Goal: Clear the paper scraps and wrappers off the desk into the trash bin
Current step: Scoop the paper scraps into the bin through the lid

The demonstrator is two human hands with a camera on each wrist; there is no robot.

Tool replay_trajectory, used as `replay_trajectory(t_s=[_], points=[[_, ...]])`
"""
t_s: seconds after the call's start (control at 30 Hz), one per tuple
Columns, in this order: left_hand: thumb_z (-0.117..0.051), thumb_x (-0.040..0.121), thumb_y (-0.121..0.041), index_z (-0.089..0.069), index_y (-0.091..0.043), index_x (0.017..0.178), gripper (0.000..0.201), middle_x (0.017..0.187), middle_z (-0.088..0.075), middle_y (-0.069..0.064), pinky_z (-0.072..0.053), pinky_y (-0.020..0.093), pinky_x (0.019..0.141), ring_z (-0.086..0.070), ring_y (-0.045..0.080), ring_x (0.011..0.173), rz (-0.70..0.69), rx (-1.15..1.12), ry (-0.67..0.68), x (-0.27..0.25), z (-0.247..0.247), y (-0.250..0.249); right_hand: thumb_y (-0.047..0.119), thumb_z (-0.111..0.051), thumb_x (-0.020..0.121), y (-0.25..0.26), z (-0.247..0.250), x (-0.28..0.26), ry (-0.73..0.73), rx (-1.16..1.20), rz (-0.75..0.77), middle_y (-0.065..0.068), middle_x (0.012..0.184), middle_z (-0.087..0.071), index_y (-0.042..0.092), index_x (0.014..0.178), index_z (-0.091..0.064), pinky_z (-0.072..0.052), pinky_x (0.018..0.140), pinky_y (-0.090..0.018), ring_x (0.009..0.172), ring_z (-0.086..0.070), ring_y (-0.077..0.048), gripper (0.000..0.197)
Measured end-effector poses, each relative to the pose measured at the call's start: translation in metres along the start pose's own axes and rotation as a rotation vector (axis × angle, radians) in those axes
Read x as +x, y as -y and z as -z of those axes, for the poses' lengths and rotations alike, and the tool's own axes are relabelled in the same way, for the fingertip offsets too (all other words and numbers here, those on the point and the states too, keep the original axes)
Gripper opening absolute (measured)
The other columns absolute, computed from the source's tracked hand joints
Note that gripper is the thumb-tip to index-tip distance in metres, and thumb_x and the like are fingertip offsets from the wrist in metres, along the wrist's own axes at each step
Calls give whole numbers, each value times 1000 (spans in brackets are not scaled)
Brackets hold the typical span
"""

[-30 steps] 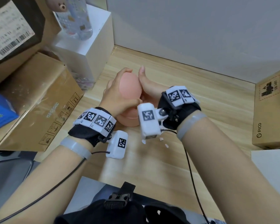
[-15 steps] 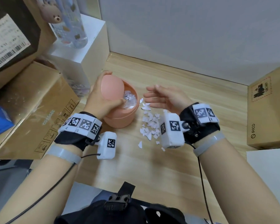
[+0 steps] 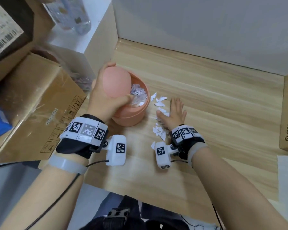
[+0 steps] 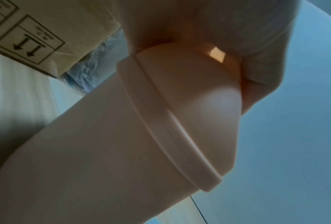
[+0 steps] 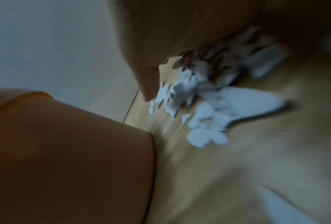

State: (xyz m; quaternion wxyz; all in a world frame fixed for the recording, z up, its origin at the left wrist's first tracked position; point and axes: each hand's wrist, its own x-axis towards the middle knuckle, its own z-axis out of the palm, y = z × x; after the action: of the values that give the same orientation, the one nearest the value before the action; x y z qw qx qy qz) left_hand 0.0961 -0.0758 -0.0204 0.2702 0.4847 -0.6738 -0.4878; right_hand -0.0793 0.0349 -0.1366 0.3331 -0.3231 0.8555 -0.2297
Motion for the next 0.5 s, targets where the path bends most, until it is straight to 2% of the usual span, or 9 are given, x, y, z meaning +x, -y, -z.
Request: replay_trajectory(t_s=[0.07, 0.2, 0.33, 0.43, 0.5], points=[[-70, 44, -42, -36, -69, 106, 76, 130, -47, 6, -46, 39, 96, -52, 24, 111, -1, 10, -1, 0, 0, 0, 39, -56, 84, 14, 3, 18, 22, -32, 45, 0, 157, 8, 27, 145, -6, 11, 115, -42, 144, 13, -20, 80], [-70, 44, -42, -35, -70, 105, 76, 128, -46, 5, -47, 43, 97, -52, 24, 110, 9, 22, 0, 0, 0, -1, 39, -48, 88, 31, 9, 41, 261, -288, 184, 4, 157, 9, 34, 144, -12, 11, 114, -47, 144, 15, -21, 67], [-70, 44, -43, -34, -71, 104, 76, 127, -45, 3, -45, 44, 99, -51, 24, 111, 5, 23, 0, -2, 0, -3, 33, -43, 93, 25, 18, 27, 431, -377, 365, -2, 157, 5, 25, 145, -13, 7, 116, -43, 144, 10, -22, 60], [-68, 43, -44, -34, -70, 105, 76, 125, -42, 1, -44, 42, 100, -50, 23, 111, 19, 13, 5, -4, -2, -5, 31, -50, 91, 6, 27, 2, 505, -373, 421, -3, 157, 0, 17, 144, -18, 2, 117, -39, 145, 5, -22, 64], [-68, 42, -44, -34, -69, 106, 76, 126, -41, 1, -43, 42, 101, -49, 23, 113, 27, 12, 20, -6, -6, -8, 28, -58, 87, -8, 32, -13, 533, -347, 431, -4, 157, -8, 15, 142, -28, -4, 118, -37, 145, -1, -20, 63]])
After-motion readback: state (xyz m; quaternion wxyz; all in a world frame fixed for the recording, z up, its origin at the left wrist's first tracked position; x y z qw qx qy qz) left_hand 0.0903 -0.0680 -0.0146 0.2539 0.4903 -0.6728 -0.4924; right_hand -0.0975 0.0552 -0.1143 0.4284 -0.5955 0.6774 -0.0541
